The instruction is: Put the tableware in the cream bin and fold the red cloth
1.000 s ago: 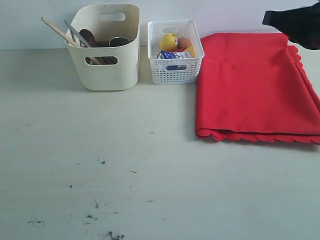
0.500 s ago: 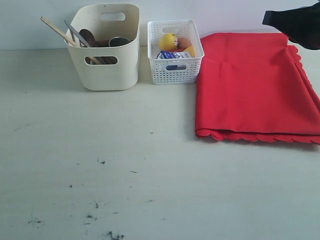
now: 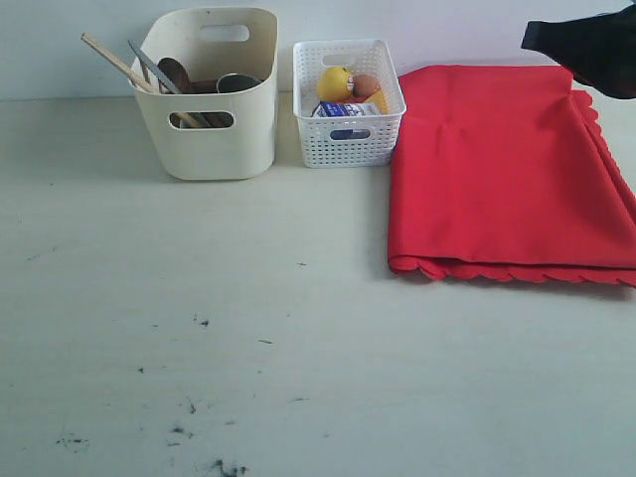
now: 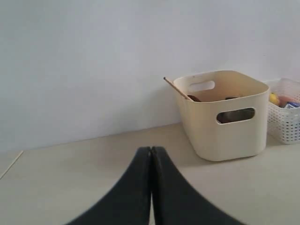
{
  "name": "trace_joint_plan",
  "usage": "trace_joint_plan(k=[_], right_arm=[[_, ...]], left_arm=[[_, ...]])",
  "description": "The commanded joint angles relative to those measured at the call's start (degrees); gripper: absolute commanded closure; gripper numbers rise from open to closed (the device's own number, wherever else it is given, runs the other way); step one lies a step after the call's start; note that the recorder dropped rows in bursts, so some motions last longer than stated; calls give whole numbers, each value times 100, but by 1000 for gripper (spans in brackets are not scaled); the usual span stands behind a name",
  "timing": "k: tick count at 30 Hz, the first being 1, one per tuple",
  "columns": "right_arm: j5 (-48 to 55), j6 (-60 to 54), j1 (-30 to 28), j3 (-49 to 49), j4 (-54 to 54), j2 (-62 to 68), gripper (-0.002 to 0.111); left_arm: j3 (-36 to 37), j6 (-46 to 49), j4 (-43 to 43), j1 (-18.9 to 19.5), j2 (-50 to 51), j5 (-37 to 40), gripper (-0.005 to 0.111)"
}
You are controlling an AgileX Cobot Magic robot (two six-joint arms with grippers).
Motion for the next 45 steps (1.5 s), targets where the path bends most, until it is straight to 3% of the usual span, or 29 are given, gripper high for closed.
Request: trace_joint_plan(k=[1,9,18,45], right_arm=[[-91,29,15,38,5,-52,108],[-91,29,15,38,5,-52,108],[-91,29,15,38,5,-52,108],[-91,29,15,38,5,-52,108]], left_arm=[[17,117,-317,415,-31,45,104],[17,117,-340,449,-31,458,104],[17,-635,-234,449,-31,496,104],[17,-638,-234,449,-31,496,104]])
